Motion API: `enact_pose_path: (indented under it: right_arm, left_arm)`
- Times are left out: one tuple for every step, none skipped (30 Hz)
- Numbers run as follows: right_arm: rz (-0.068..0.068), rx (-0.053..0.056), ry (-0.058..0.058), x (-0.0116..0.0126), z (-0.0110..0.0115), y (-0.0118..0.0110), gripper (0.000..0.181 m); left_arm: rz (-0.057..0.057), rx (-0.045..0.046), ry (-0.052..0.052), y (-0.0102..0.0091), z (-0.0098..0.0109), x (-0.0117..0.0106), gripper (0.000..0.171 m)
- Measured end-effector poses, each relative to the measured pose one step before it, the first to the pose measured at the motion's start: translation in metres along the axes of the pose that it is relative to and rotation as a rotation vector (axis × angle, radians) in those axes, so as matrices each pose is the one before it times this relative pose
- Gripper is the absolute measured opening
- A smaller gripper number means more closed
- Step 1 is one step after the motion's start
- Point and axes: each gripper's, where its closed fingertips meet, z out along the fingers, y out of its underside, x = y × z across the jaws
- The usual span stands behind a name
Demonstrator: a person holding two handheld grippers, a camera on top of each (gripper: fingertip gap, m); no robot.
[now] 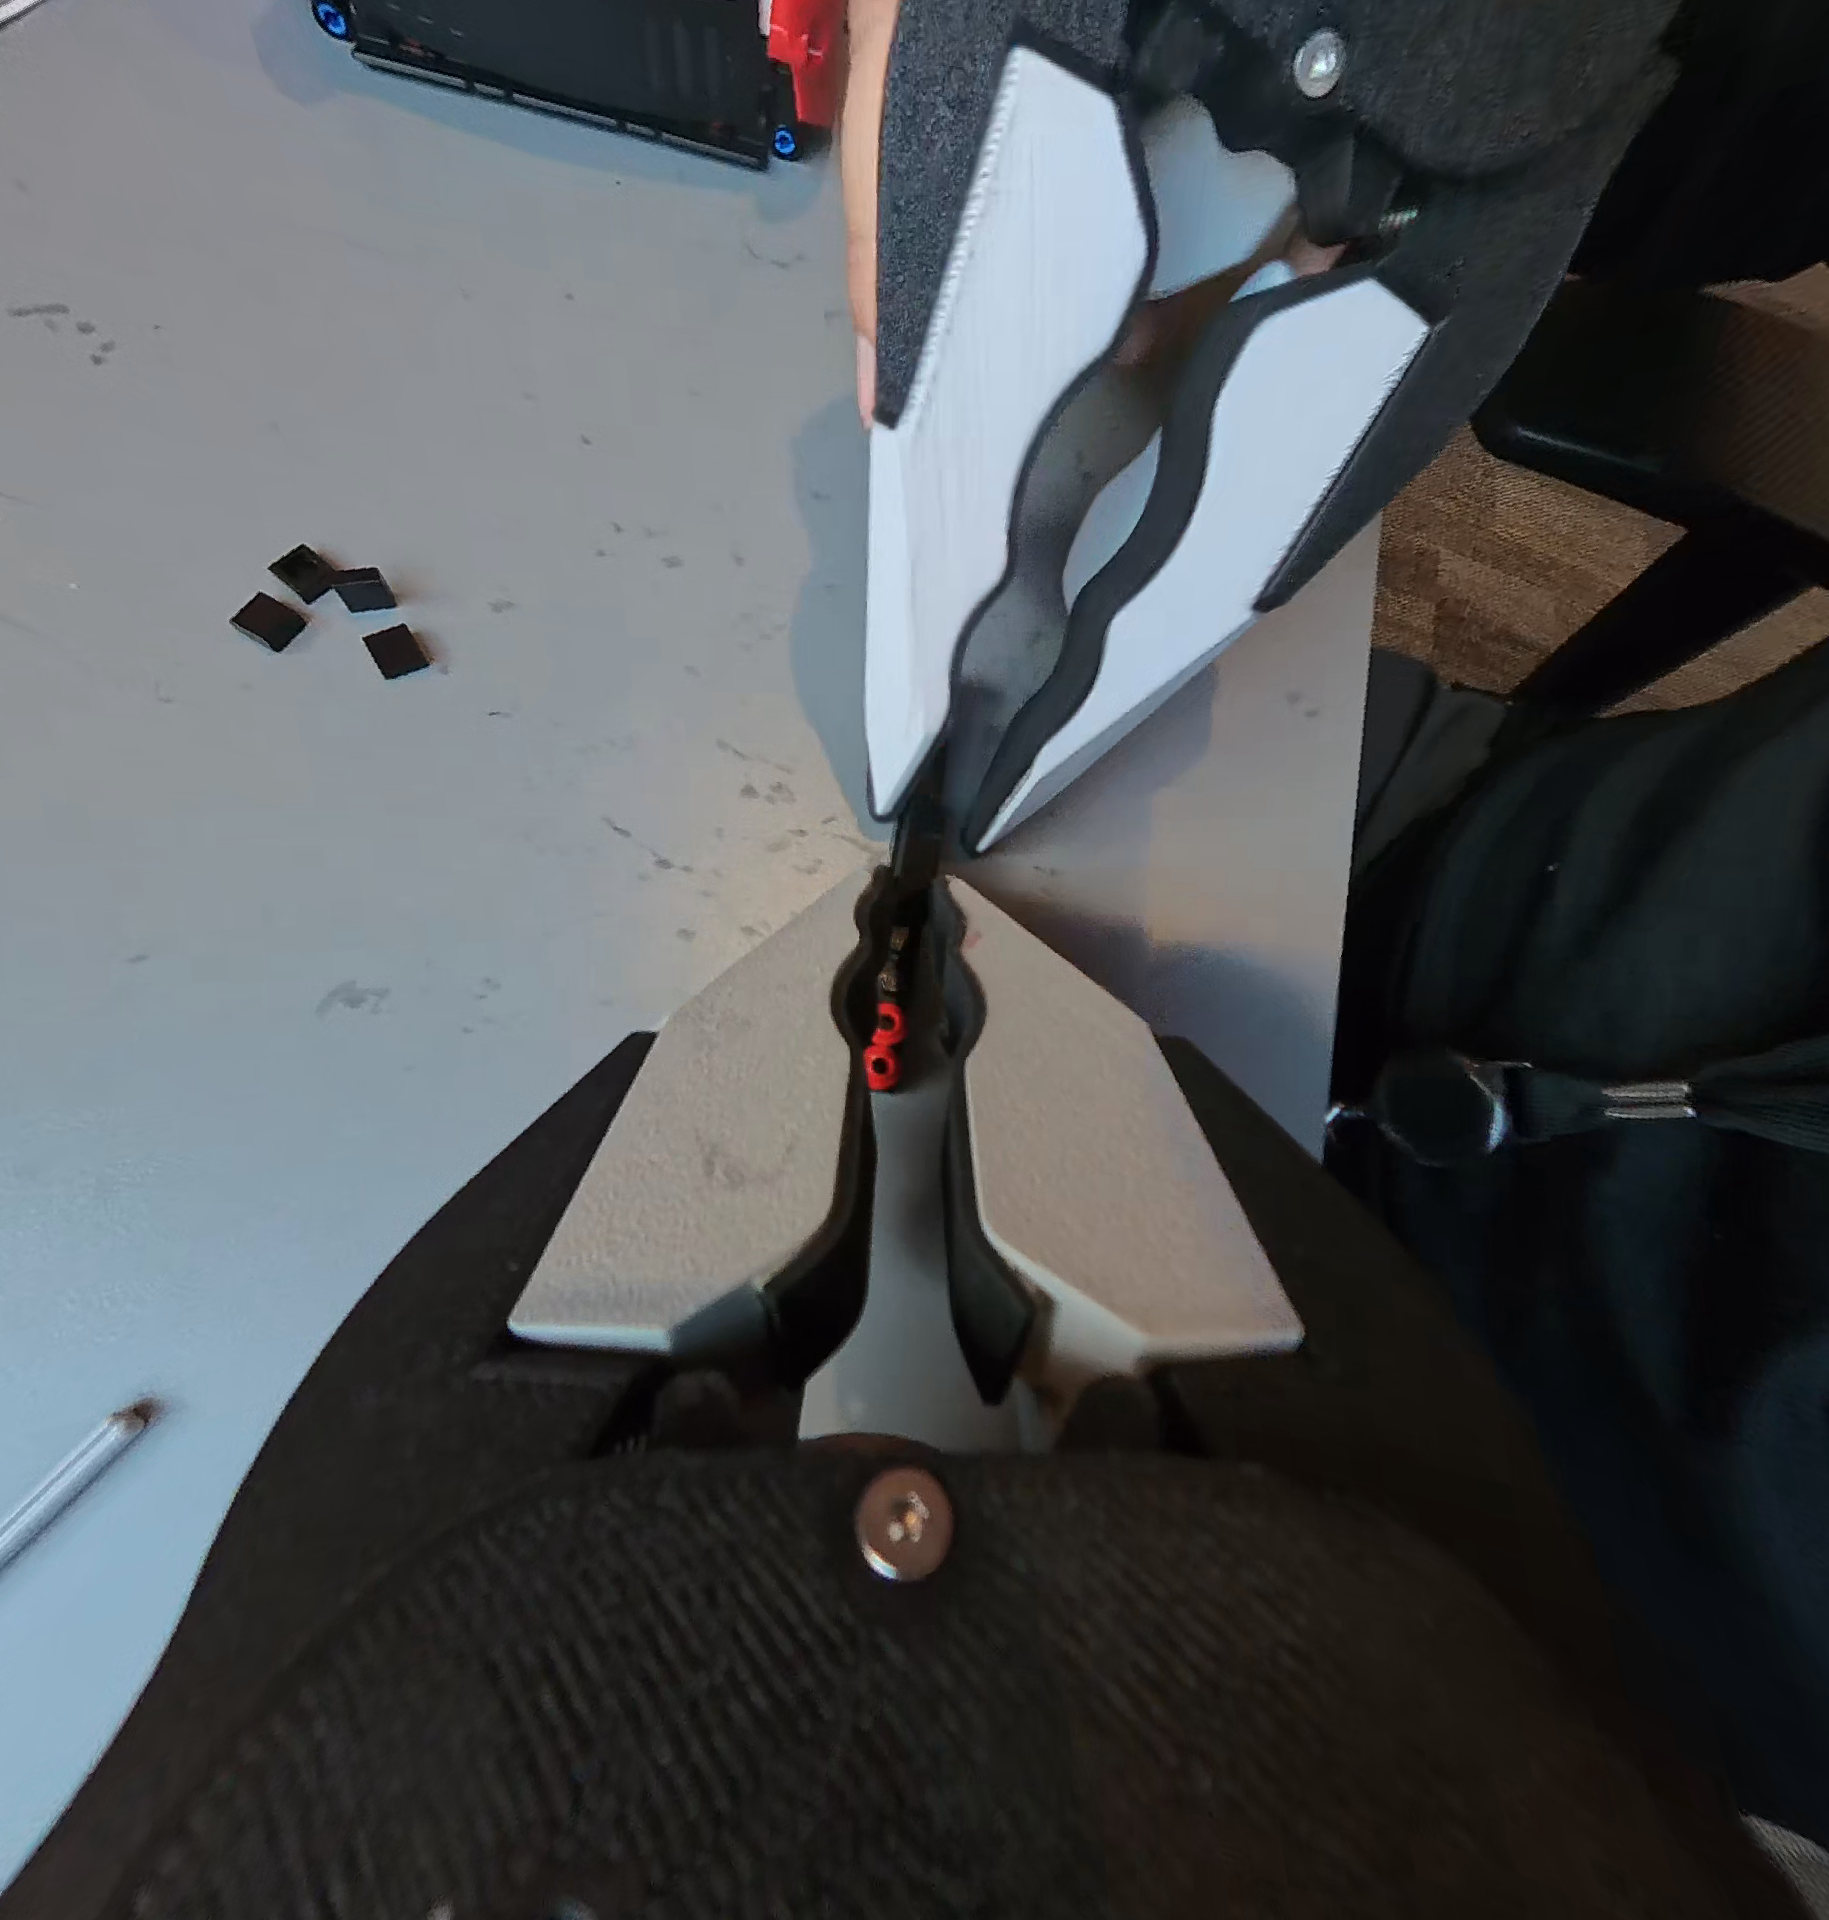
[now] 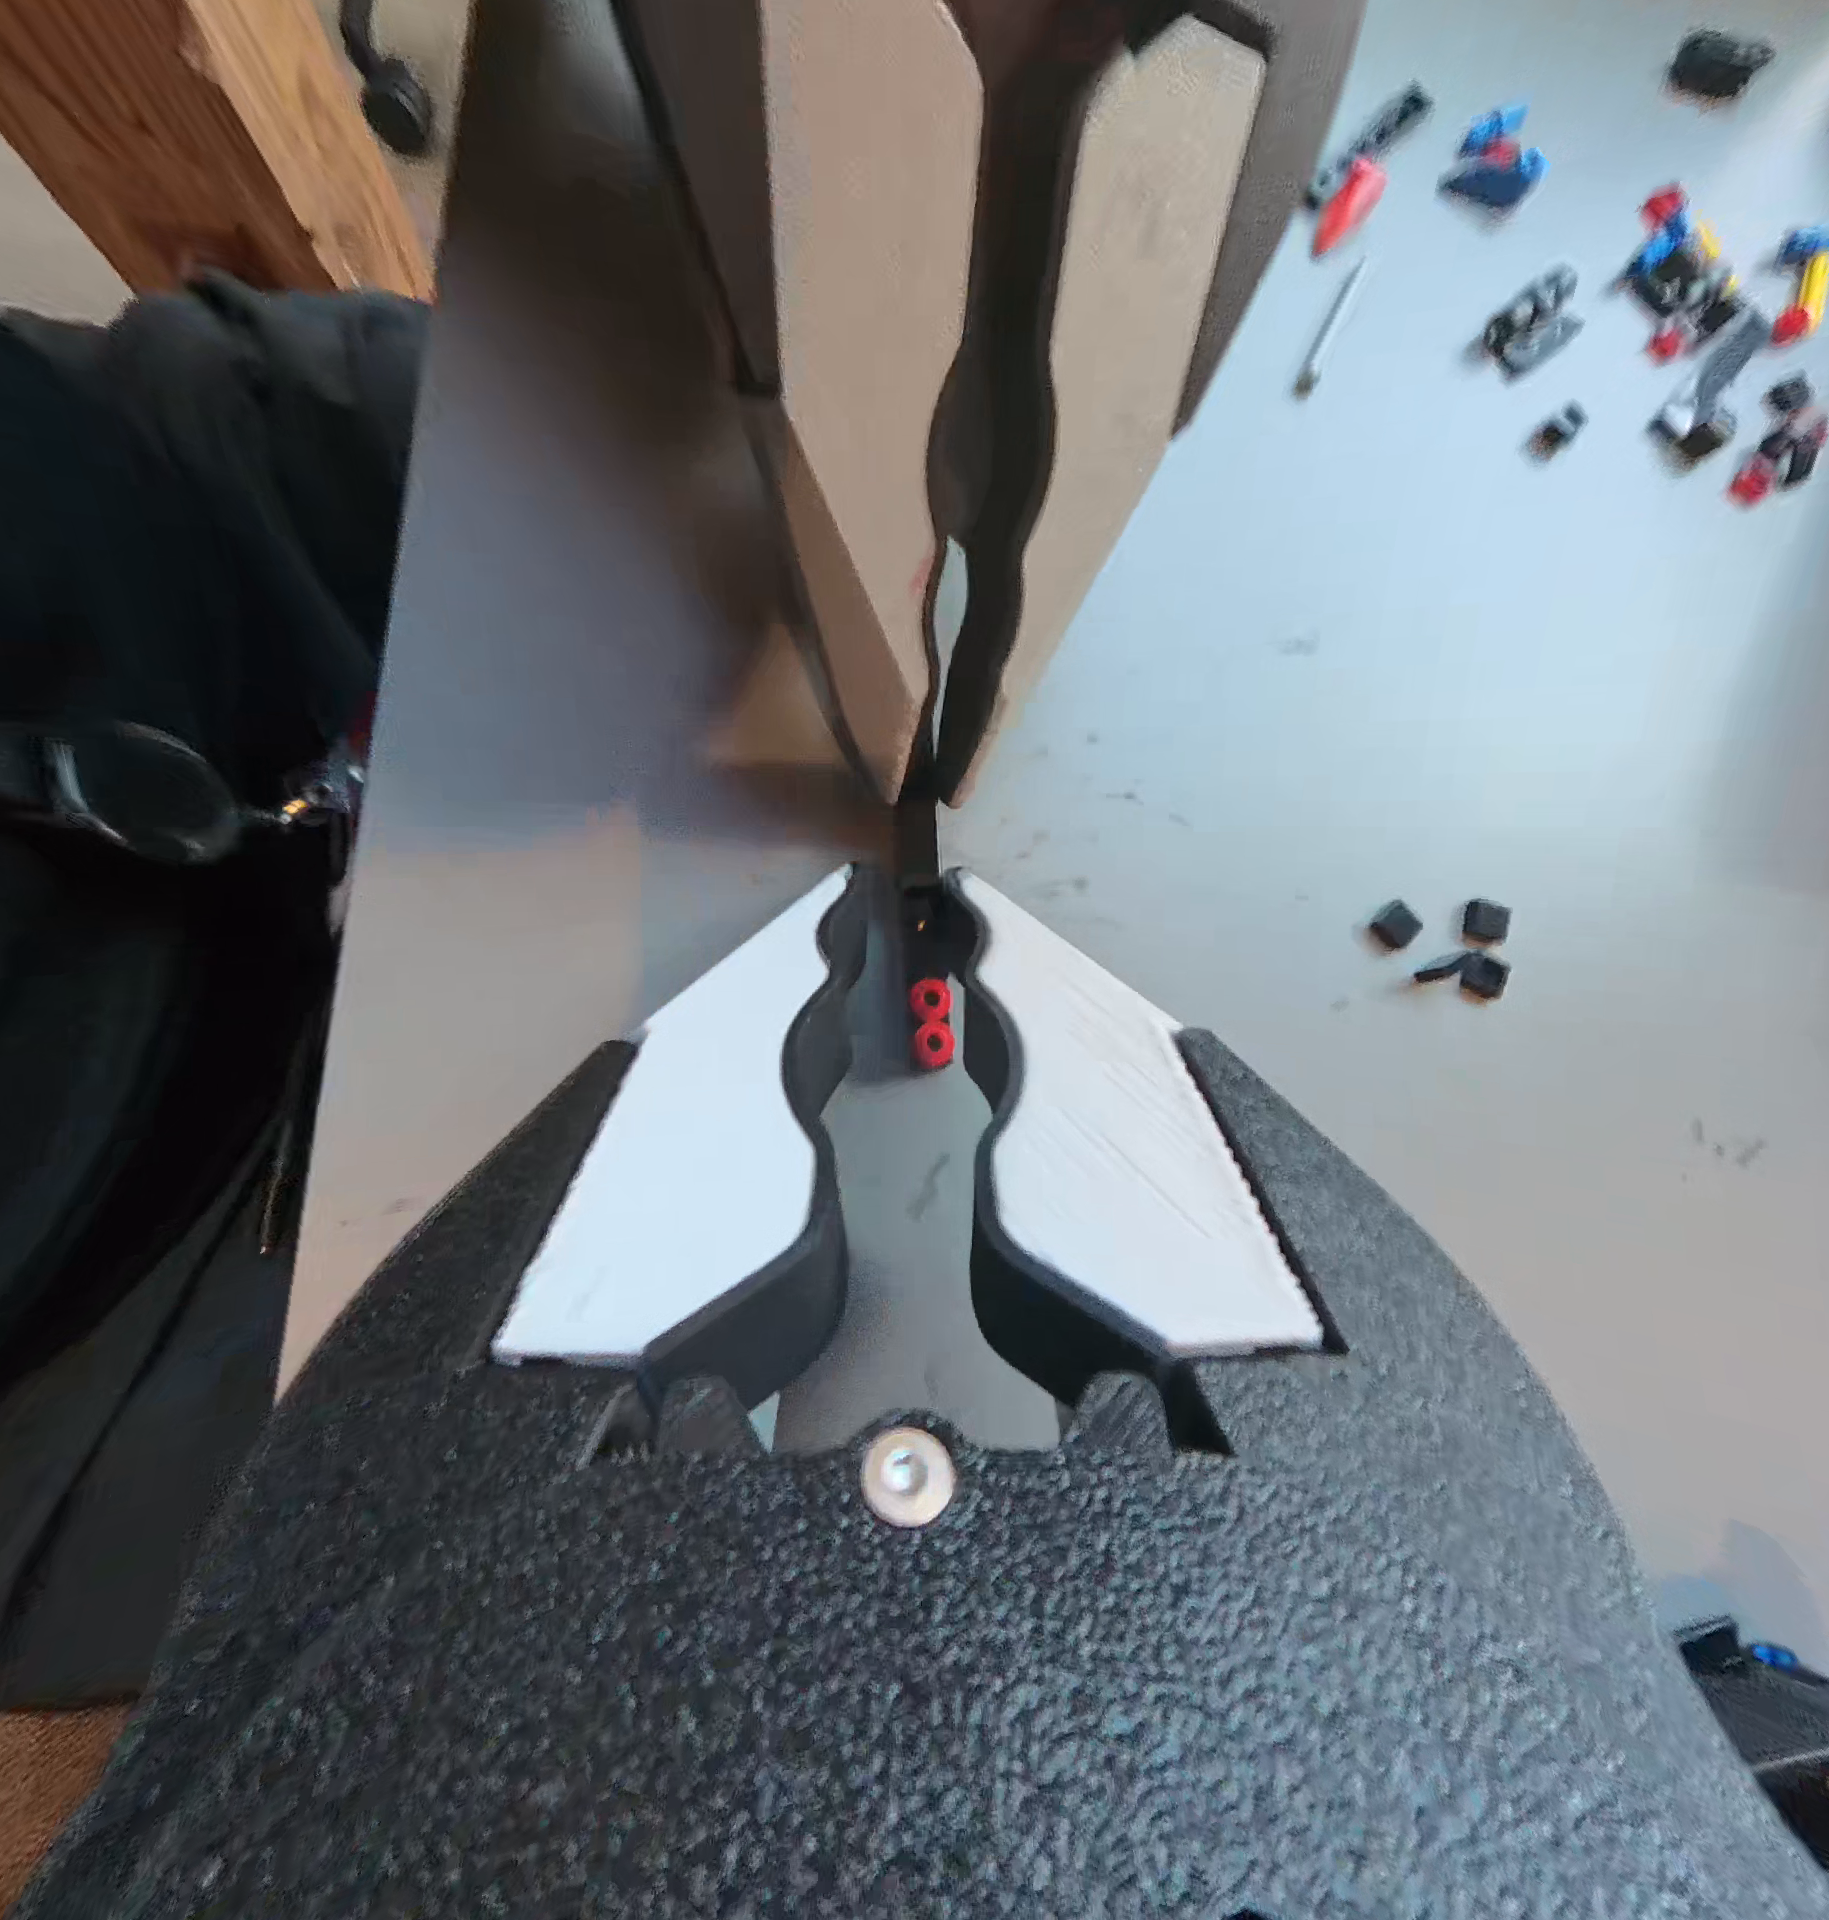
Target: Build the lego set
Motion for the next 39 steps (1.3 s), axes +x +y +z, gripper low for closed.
enact_pose_path:
  right_arm:
    - [-0.0002, 0.0201, 0.0128, 0.00212, -0.00049, -0.00214, 0.011]
    - [0.0095, 0.0045, 0.0012, 0.00129, -0.00076, 0.00054, 0.01]
    - [0.0167, 0.0044, -0.0058, 0.00038, -0.00109, 0.00108, 0.014]
    - [0.0214, 0.0074, 0.0001, 0.00127, -0.00155, 0.00118, 0.02]
    - [0.0188, 0.0114, 0.0008, 0.00103, -0.0022, 0.00077, 0.025]
    - [0.0124, 0.0194, 0.0008, 0.00082, -0.00284, -0.00027, 0.027]
    - [0.0069, 0.0241, 0.0036, 0.00123, -0.00305, -0.00119, 0.026]
    - [-0.0001, 0.0256, 0.0017, 0.0008, -0.00306, -0.00155, 0.023]
    - [-0.0103, 0.0243, 0.0018, 0.00052, -0.00296, -0.00154, 0.018]
    - [-0.0164, 0.0184, 0.0093, 0.0017, -0.00295, -0.0006, 0.008]
    - [-0.0161, 0.0142, 0.0025, 0.00086, -0.00224, -0.0002, 0.0]
    - [-0.0072, 0.0104, -0.007, -0.00081, -0.00075, -0.00057, 0.0]
    - [0.0022, 0.0053, -0.0073, -0.00109, 0.00064, -0.00105, 0.0]
    - [-0.0001, 0.007, -0.0137, -0.00257, 0.00153, -0.00219, 0.0]
    - [-0.0067, 0.0067, -0.0128, -0.00274, 0.00187, -0.00273, 0.0]
    - [-0.0094, 0.0015, -0.0056, -0.00145, 0.00217, -0.00218, 0.0]
    - [-0.0082, -0.0095, -0.0024, -0.00045, 0.00264, -0.00019, 0.009]
    - [-0.0063, -0.0238, -0.0011, 0.00075, 0.00312, 0.00258, 0.012]
    - [-0.0057, -0.0298, -0.0073, 0.00003, 0.00364, 0.00398, 0.013]
    - [-0.0048, -0.0268, -0.0121, -0.00073, 0.00332, 0.00316, 0.013]
    - [-0.0028, -0.0152, -0.0082, -0.00004, 0.00239, 0.00135, 0.013]
    - [0.0006, -0.0071, -0.0137, -0.00066, 0.00142, 0.0002, 0.013]
    - [0.0011, -0.004, -0.0189, -0.00158, 0.00097, -0.00012, 0.009]
    - [-0.0025, 0.0, -0.0075, -0.00034, 0.00041, -0.00029, 0.007]
    - [-0.0025, 0.0009, -0.0006, 0.00032, 0.00006, -0.00009, 0.007]
    - [0.0021, 0.0005, -0.0023, -0.00012, 0.00007, -0.00005, 0.007]
    - [0.0039, -0.0005, -0.0034, -0.00043, 0.0001, -0.00001, 0.007]
    - [0.004, -0.0009, -0.0028, -0.00028, -0.00013, 0.00024, 0.007]
    - [0.0054, -0.0006, -0.0002, 0.00027, -0.00032, 0.00041, 0.007]
    - [0.0065, -0.0007, -0.0011, 0.00037, -0.00036, 0.00048, 0.007]
    - [0.0059, -0.0006, -0.0023, 0.00021, -0.00048, 0.00044, 0.007]
    - [0.0043, -0.0004, -0.0023, 0.00007, -0.00031, 0.00037, 0.007]
    - [0.0018, 0.0, -0.0019, -0.00018, -0.00024, 0.0001, 0.007]
    - [0.0003, -0.0003, -0.0005, -0.00014, -0.00002, 0.00017, 0.007]
    - [0.0006, -0.0004, -0.001, -0.00004, 0.0, 0.00004, 0.007]
    - [0.0021, 0.0001, -0.0022, -0.0001, 0.00003, 0.0, 0.007]
    - [0.0047, 0.0001, -0.0044, -0.00001, 0.00005, 0.00002, 0.007]
    - [0.0063, 0.0, -0.0061, -0.00004, 0.0, 0.00008, 0.007]
    - [0.006, 0.0002, -0.0066, -0.00003, 0.0, -0.00008, 0.007]
  left_arm:
    - [-0.0022, 0.00335, -0.0018, 0.00004, 0.00007, 0.00011, 0.004]
    - [-0.0045, 0.00344, -0.0004, 0.0, 0.00001, 0.00019, 0.004]
    - [-0.0049, 0.00209, 0.002, 0.00002, 0.00002, 0.00032, 0.004]
    - [-0.0034, -0.00043, 0.0033, 0.00013, 0.00011, 0.00045, 0.004]
    - [-0.0011, -0.00101, 0.0015, 0.00008, -0.00004, 0.00022, 0.004]
    - [-0.0015, -0.00143, 0.0028, 0.00002, 0.00007, 0.00005, 0.004]
    - [-0.0032, -0.00231, 0.006, 0.00011, 0.00001, 0.0001, 0.004]
    - [-0.0032, -0.00334, 0.0073, 0.00001, 0.00007, -0.00002, 0.004]
    - [-0.0042, -0.00347, 0.0077, 0.00007, -0.00002, 0.00005, 0.004]
    - [-0.0039, -0.00252, 0.0065, 0.00001, 0.00004, 0.00007, 0.004]
    - [-0.0048, -0.0031, 0.0044, 0.00003, -0.00004, 0.0, 0.004]
    - [-0.0021, -0.00482, 0.0008, 0.00008, 0.00005, 0.00009, 0.004]
    - [0.0001, -0.00611, -0.0028, 0.00003, -0.00001, 0.00004, 0.004]
    - [0.0006, -0.00588, -0.0038, -0.00005, 0.00007, -0.00006, 0.004]
    - [-0.0018, -0.00373, -0.0023, -0.00005, 0.00009, 0.00001, 0.004]
    - [-0.0049, 0.00135, -0.0008, -0.00035, 0.00032, 0.00005, 0.004]
    - [-0.0085, 0.0053, 0.0028, -0.00019, 0.00025, 0.0002, 0.004]
    - [-0.0104, 0.00665, 0.005, -0.00013, 0.00014, 0.00006, 0.004]
    - [-0.0083, 0.00569, 0.0043, -0.00011, 0.0, 0.00014, 0.004]
    - [-0.0031, 0.00275, 0.0021, 0.00001, 0.00006, 0.0001, 0.004]
    - [-0.0004, 0.00082, 0.0006, -0.00001, -0.00004, 0.00012, 0.004]
    - [-0.0033, 0.00088, 0.0013, -0.00013, 0.00002, -0.00001, 0.004]
    - [-0.0113, 0.00174, 0.0046, -0.00016, -0.00001, 0.00004, 0.004]
    - [-0.0127, 0.00437, 0.0053, -0.0003, 0.0, 0.00008, 0.004]
    - [-0.0058, 0.00468, 0.0003, -0.00019, -0.00025, -0.00008, 0.004]
    - [0.0024, 0.00291, -0.0021, 0.00018, -0.00028, 0.00007, 0.004]
    - [0.0031, 0.00028, -0.0015, 0.00006, -0.00012, 0.00041, 0.004]
    - [0.0077, -0.00867, -0.0023, 0.00122, 0.00019, 0.00047, 0.005]
    - [0.0162, -0.01577, -0.0051, 0.00225, 0.00054, 0.0005, 0.013]
    - [0.0225, -0.00974, -0.0094, 0.00118, 0.00027, 0.00057, 0.018]
    - [0.0307, 0.0053, -0.0076, -0.00076, -0.00014, 0.00165, 0.021]
    - [0.0362, 0.00649, -0.004, -0.00076, 0.00006, 0.00264, 0.02]
    - [0.0319, 0.00496, -0.0189, -0.00064, 0.00046, 0.00035, 0.02]
    - [0.0258, 0.00281, -0.0186, -0.00051, 0.0005, -0.00034, 0.02]
    - [0.0225, 0.00491, -0.0104, -0.00082, 0.00059, 0.0001, 0.02]
    - [0.0203, 0.01045, -0.0148, -0.00174, 0.00015, -0.00092, 0.019]
    - [0.0188, 0.01692, -0.0185, -0.00289, -0.00055, -0.00201, 0.017]
    - [0.0201, 0.01954, -0.0089, -0.00314, -0.00115, -0.00066, 0.013]
    - [0.0154, 0.01396, -0.0003, -0.00215, -0.00114, 0.00015, 0.008]
